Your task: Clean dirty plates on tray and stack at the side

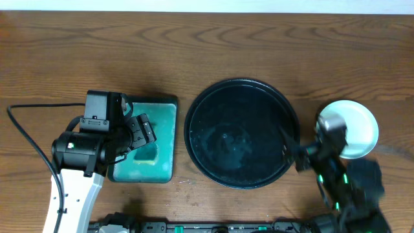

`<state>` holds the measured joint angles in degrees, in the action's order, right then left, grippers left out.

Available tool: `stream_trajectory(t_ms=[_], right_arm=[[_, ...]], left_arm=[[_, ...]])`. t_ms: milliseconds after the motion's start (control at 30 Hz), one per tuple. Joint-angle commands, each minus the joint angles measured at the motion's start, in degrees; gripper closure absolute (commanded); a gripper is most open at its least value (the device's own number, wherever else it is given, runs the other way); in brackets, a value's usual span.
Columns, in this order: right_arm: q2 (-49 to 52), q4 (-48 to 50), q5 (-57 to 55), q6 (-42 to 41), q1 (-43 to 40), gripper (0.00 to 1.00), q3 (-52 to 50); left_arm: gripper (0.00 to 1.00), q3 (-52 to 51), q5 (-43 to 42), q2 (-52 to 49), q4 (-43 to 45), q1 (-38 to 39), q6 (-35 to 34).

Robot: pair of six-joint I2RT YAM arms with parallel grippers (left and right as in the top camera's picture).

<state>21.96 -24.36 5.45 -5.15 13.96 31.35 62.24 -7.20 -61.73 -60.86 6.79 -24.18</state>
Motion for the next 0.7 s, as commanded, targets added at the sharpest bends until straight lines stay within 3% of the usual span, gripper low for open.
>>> stream_trajectory(t_ms=[0,200,567,667], right_arm=[[-9.7,-0.2,-2.6,1.4,-2.5,0.01,-7.5],[-21.9,1.3,-2.1,-0.7,-5.6,0.01,-18.4],[-21.7,20.7,-2.4,-1.6,-8.0,0.01,-31.2],[-21.7,20.5,-2.6,-1.5,-7.9,0.01,-31.1]], left_arm=[[0.14,0.9,-0.1,0.0,0.0,-0.2,-0.3],[0.14,0.9,-0.1,0.0,0.0,-0.2,-0.3],[0.14,0.9,-0.1,0.0,0.0,-0.2,-0.3],[0.14,0.9,-0.1,0.0,0.0,-0.2,-0.3]])
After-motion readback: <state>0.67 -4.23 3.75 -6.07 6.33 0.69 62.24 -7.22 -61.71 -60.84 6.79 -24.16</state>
